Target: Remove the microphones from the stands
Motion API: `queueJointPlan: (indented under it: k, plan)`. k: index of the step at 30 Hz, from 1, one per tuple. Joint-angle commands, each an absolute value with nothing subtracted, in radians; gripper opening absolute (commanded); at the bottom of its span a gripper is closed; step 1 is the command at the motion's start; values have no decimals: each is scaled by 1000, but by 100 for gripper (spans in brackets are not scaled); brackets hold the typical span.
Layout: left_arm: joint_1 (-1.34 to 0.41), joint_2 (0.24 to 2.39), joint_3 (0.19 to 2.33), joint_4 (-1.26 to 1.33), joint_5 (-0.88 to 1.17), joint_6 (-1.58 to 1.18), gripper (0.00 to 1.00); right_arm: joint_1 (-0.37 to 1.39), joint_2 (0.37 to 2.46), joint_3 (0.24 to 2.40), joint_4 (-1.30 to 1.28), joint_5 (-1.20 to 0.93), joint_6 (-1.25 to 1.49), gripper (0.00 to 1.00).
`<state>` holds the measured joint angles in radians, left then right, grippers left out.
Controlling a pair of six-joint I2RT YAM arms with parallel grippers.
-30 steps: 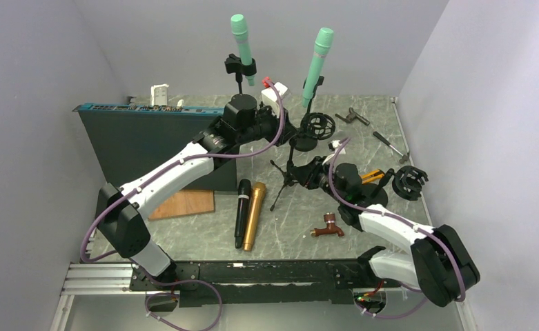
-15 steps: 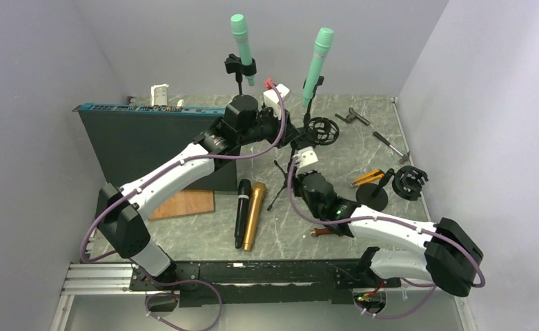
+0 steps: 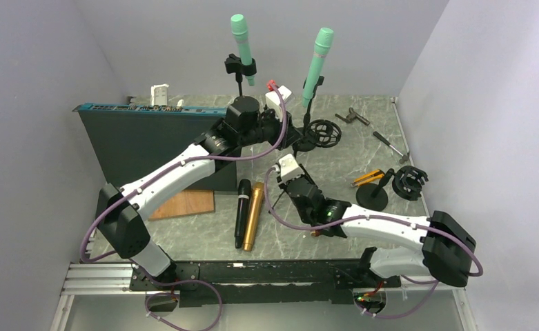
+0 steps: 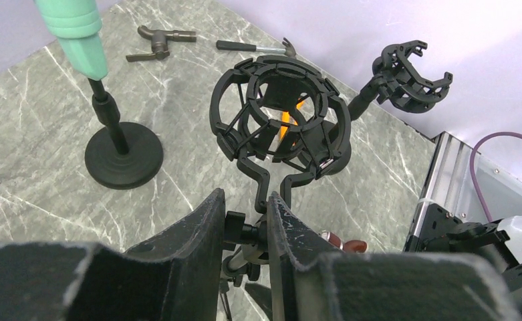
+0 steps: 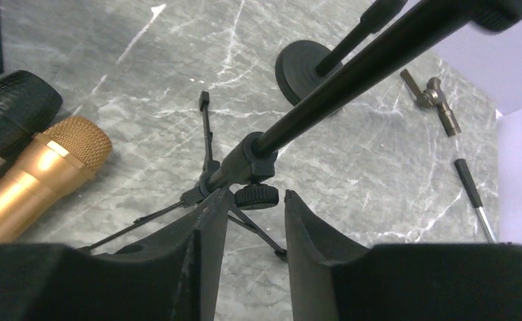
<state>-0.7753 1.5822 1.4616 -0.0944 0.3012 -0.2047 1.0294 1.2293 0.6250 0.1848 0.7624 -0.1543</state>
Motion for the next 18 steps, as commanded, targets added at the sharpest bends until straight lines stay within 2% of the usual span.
queueJointPlan:
  k: [1,5,7,12,18]
  plan:
    - [-793,1578,1438,-161,337,-206,12,1034,1119,648,182,695,-12,50]
    - [-794,1576,1436,-162,336,-209,12,962,1021,604,134,539,245,67]
    - [-796,1574,1435,-161,336,-209,12,876,962,576,110,421,381,72]
    - [-801,1574,1437,-160,339,-212,12,700,873,518,111,118,604,74]
    - [-810,1573,1438,-164,333,-213,12,603,878,470,217,-64,753,74]
